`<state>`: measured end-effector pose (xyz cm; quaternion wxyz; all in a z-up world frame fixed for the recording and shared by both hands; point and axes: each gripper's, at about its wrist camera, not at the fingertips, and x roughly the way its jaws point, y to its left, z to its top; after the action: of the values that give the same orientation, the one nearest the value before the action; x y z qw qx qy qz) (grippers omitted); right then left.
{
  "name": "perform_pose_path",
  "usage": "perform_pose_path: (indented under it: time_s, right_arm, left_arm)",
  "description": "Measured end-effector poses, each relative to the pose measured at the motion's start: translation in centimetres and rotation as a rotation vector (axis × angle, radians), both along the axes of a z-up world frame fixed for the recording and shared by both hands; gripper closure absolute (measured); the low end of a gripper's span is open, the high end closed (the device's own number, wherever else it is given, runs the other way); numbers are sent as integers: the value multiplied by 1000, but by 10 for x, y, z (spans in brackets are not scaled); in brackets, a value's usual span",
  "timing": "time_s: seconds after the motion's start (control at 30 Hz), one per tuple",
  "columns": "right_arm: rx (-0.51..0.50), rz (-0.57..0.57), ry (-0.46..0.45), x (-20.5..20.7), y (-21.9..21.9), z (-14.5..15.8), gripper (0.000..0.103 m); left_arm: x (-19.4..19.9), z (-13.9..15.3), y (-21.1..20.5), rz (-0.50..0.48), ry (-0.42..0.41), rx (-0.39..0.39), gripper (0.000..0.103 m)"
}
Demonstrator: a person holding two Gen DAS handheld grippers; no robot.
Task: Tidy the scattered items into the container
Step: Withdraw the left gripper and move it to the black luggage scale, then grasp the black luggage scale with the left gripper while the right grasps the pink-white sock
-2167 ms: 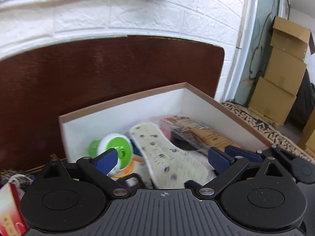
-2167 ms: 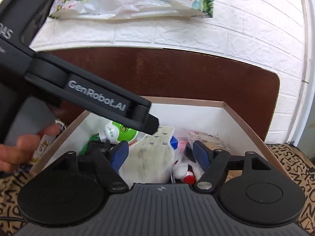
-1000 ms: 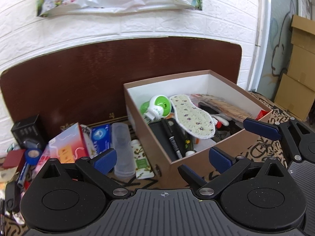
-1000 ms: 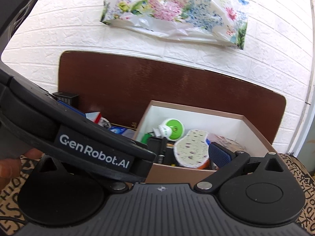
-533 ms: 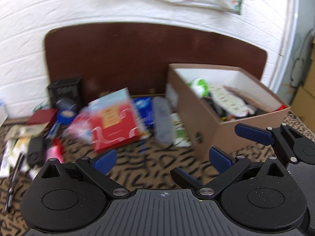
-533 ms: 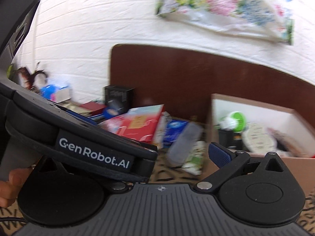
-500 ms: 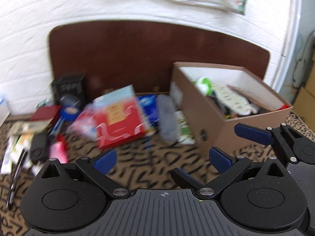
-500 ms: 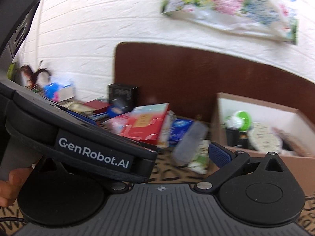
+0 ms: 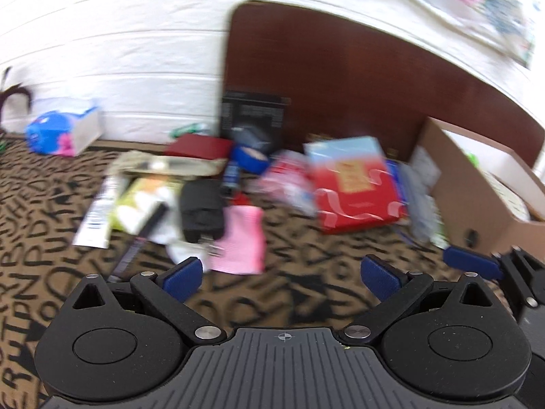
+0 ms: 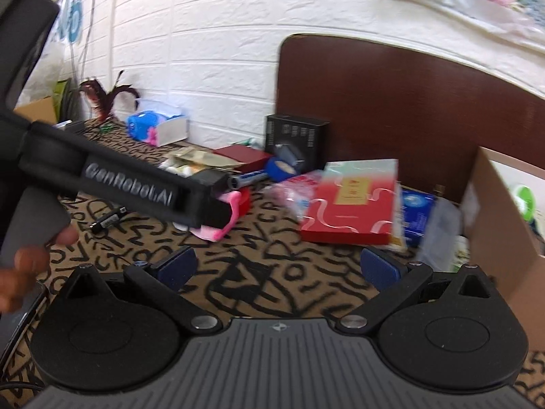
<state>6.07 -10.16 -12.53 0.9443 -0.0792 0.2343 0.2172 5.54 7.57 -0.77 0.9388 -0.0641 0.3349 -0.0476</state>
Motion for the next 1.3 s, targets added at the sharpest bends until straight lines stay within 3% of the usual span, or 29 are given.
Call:
perform_pose_path:
  time_s: [0.3, 0.53, 0.67, 0.83, 0.9, 0.93, 0.97, 1.0, 1.03, 1.3]
  right_arm:
    - [-1, 72, 65, 31, 36, -23, 6]
    - [1, 103, 117, 58, 54, -40, 24]
    - [14, 102, 137, 69, 60, -45, 36]
    - [31, 110, 146, 81, 67, -50, 44]
    - [40, 115, 153, 86, 71, -52, 48]
    - [45, 121, 163, 88, 72, -53, 57]
    - [50, 133, 175, 90, 74, -54, 76]
    - [52, 146, 186, 91, 75, -55, 88]
    - [52, 150, 189, 90, 76, -54, 96]
    - [83, 183, 140, 56, 55, -31, 98]
  left_arm:
    - [41, -20, 48, 70, 62, -13, 12]
    - [68, -32, 57, 80, 96, -14, 20]
    - [77, -36, 59, 81, 104, -23, 19]
    - [85, -37, 57, 80, 100, 2, 19]
    - [86, -36, 57, 77, 98, 17, 30]
    - [86, -35, 57, 71, 96, 21, 37]
    - [86, -34, 57, 61, 96, 20, 45]
    - [86, -34, 57, 57, 100, 20, 52]
    - [86, -34, 57, 59, 103, 23, 53]
    - [56, -21, 56, 19, 108, 6, 53]
